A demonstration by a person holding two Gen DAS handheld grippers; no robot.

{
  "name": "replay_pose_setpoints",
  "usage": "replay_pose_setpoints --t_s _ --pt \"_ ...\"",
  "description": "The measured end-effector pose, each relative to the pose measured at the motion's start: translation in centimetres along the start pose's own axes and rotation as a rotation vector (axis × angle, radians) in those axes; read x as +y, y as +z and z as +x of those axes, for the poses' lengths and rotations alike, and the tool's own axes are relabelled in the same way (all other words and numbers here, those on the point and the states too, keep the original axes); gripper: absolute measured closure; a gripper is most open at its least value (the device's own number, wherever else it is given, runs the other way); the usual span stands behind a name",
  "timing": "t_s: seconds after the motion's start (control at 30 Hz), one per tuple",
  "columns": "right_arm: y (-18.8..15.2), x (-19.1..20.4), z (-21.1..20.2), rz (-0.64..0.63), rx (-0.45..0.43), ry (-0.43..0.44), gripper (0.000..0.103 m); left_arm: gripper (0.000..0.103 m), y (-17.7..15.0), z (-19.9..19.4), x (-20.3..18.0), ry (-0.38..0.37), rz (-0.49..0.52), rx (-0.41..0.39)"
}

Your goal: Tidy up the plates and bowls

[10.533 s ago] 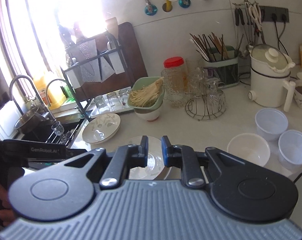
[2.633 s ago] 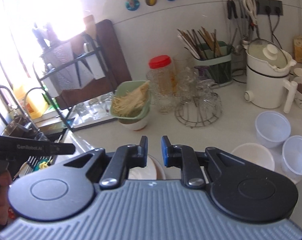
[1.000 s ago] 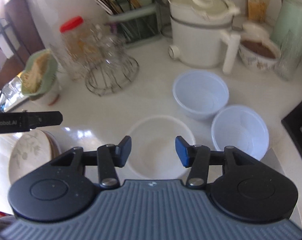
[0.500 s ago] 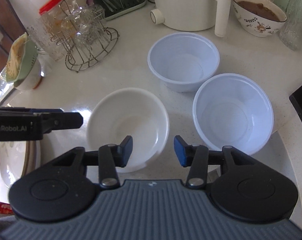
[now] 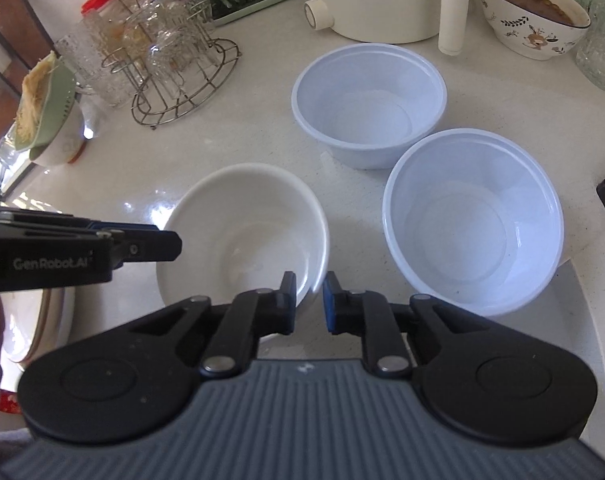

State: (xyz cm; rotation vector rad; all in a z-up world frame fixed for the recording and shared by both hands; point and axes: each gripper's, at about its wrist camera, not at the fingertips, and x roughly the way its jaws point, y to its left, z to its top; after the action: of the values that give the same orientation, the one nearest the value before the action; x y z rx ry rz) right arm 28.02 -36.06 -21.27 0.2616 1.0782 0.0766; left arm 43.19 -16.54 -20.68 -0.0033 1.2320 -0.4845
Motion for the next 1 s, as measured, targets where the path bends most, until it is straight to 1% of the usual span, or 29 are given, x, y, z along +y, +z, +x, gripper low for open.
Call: replay_pose_setpoints --t_s 0.07,0.23,0.47,0.63,0.7,0.77,0.87,1.0 --pt "0.0 0.1 -0.1 0.000 0.001 0.018 0.086 0.083 -0.1 -0.4 0.2 -0.002 -0.016 -0.011" --pt "0.3 1.1 -0.5 -0.025 -0.007 0.068 0.086 0.083 -0.8 -2.0 1.4 0.021 -0.054 -0.039" --pt "1.1 5.0 0.0 -0.157 -0.017 0.117 0.085 0.083 -1.9 -4.1 4.7 0.069 -0.136 -0.079" --pt "1.7 7.8 0.9 -0.228 -0.046 0.119 0.085 0.082 -2.1 -4.8 6.5 0.110 -0.143 -0.097" --pt "1.7 8.7 1.7 -0.267 -0.058 0.090 0.085 0.082 -2.0 -4.9 7.1 0.104 -0.142 -0.096" --pt "1.9 9.1 2.3 -0.259 -0.052 0.087 0.085 0.082 -1.9 -4.8 7.4 0.119 -0.127 -0.091" --pt "1.9 9.7 2.8 -0.254 -0.057 0.071 0.085 0.082 -1.8 -4.3 8.1 0.109 -0.127 -0.064" --pt "1.7 9.9 3.1 -0.228 -0.060 0.072 0.085 0.082 -1.7 -3.8 8.6 0.112 -0.114 -0.045"
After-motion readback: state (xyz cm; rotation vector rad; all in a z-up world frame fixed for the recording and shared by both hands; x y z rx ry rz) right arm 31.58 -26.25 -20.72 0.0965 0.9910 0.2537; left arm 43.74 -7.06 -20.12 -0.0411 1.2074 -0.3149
